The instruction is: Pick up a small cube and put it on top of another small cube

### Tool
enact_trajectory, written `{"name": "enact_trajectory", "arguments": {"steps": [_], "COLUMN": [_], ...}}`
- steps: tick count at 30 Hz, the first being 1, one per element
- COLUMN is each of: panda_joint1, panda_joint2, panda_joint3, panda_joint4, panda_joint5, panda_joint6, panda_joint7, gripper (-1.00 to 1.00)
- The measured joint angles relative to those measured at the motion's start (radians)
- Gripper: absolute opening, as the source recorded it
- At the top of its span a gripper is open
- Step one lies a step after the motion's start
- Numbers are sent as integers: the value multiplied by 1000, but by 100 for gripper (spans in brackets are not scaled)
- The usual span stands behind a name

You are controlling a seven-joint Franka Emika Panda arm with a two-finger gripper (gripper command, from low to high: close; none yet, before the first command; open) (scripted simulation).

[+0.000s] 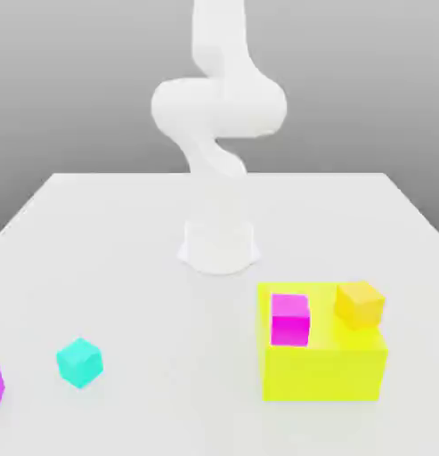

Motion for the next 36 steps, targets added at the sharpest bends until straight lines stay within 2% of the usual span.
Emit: {"name": "enact_trajectory", "arguments": {"steps": [16,26,31,36], "panda_joint1": [-374,-531,-590,-620], "panda_joint2": [380,615,727,833], "panda_joint3": [137,142,120,101], "panda_joint4": [-155,-251,-300,-351], "panda_joint5": [-104,-161,-151,-77], "panda_joint6": [202,328,393,461], "panda_joint7": [724,1167,1360,1508], "gripper": [0,0,0,0]}}
